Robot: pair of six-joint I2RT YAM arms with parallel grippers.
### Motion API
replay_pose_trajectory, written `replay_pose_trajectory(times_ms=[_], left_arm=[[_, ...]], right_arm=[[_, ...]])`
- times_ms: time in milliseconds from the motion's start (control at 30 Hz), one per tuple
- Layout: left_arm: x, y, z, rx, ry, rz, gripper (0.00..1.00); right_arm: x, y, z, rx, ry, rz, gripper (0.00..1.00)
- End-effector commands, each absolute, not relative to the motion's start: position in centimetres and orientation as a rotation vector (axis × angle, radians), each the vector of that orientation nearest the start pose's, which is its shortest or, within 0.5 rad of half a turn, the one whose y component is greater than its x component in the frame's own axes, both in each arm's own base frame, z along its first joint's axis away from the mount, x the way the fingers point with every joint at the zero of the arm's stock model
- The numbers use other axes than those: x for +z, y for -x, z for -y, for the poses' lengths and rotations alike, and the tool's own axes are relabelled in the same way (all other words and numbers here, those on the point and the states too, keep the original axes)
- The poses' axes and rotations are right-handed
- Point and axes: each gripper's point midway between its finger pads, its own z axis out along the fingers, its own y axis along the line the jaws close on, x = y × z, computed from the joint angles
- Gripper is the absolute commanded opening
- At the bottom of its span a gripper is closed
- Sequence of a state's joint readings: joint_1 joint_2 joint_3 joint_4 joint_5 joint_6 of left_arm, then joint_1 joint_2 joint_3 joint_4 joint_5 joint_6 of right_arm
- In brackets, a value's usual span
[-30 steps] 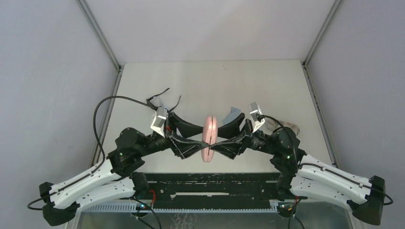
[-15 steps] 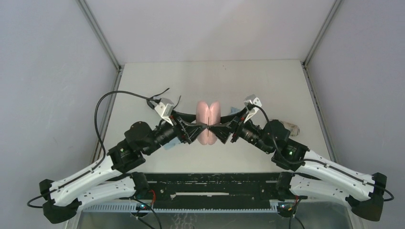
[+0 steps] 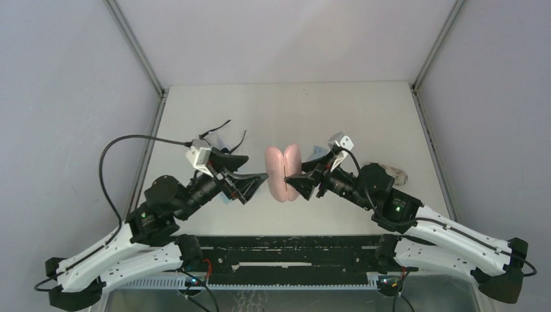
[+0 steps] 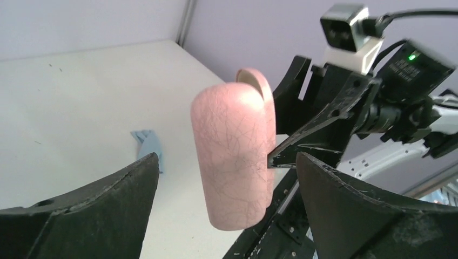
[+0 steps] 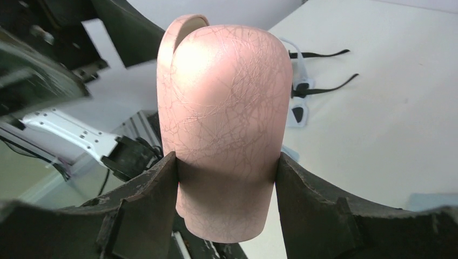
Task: Organize the sunglasses
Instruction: Open the sunglasses case, then place the sunglasses case at the center of the board.
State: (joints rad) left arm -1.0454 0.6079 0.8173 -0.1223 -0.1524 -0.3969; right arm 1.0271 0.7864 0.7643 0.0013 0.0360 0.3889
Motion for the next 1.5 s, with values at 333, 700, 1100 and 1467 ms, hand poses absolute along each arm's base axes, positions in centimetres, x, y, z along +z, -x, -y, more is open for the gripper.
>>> replay_pose_trajectory(times_ms=[333,700,1100,1467], left_arm=[[31.4,-17.4,13.3,-0.609,-0.08,-1.698,1.0],[29.8,-16.8,6.5,-0.395,0.011,-1.705,1.0],[28.0,-16.8,5.8,-0.341,0.008,-1.724,1.0],[27.8,-16.9,6.3,-0.328,-0.022,-1.74,1.0]], right_arm=[[23.9,-23.3,-25.3,0.115,0.9,-1.812,0.2],[18.2,-28.2,-28.0,-0.387,1.238,-1.801,0.26],[11.2,-31.3,-31.0,-0.601,1.494,-1.67,0.36],[7.9,-30.7,-31.2,-0.592,1.579,-1.69,0.71]])
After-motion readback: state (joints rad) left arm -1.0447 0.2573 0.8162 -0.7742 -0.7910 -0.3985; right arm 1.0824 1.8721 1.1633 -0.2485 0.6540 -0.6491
